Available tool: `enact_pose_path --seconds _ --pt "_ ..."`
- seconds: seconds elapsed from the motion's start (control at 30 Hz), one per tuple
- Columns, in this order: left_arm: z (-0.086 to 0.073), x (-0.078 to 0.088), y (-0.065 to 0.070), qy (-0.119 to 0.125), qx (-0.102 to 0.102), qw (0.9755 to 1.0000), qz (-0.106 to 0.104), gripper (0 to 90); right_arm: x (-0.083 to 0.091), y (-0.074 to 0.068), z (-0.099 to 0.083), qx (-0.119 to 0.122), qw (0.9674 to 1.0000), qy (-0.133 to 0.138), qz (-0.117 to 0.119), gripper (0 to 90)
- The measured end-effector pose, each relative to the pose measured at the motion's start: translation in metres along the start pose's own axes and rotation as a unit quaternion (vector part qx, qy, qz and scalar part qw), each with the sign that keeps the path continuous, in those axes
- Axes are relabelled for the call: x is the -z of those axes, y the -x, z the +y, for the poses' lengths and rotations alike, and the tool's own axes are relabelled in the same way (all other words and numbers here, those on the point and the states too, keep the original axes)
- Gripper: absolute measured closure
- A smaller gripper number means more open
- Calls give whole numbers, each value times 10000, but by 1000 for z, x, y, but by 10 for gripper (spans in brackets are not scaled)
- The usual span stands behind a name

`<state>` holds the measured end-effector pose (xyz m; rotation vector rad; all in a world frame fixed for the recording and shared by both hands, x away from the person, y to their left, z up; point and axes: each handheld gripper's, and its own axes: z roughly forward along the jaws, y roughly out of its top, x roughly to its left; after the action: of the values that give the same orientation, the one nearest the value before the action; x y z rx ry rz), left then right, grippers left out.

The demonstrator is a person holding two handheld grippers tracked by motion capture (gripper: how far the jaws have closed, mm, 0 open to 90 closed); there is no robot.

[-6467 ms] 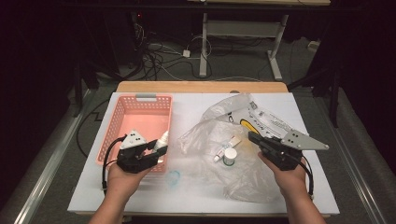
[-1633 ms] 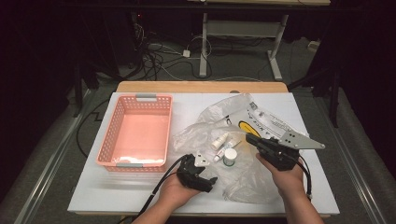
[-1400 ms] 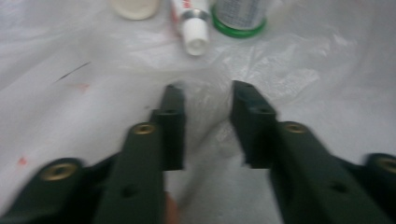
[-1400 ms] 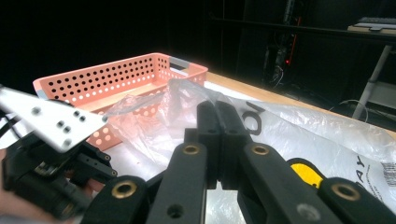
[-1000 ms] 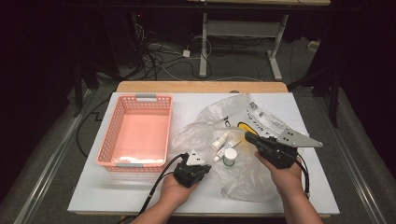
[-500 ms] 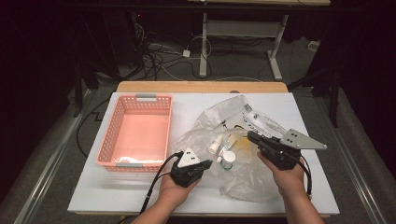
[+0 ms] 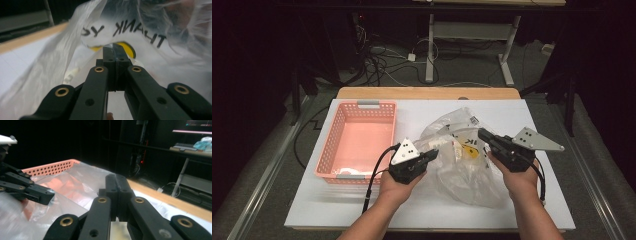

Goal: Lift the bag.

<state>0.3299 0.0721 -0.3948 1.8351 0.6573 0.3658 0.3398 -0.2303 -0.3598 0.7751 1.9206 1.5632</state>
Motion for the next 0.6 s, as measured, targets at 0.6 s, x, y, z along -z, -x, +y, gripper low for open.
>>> enact_pose_path --seconds 0.6 --pt "147 -7 -15 868 -716 9924 493 887 -4 44 72 -101 9939 754 -794 900"
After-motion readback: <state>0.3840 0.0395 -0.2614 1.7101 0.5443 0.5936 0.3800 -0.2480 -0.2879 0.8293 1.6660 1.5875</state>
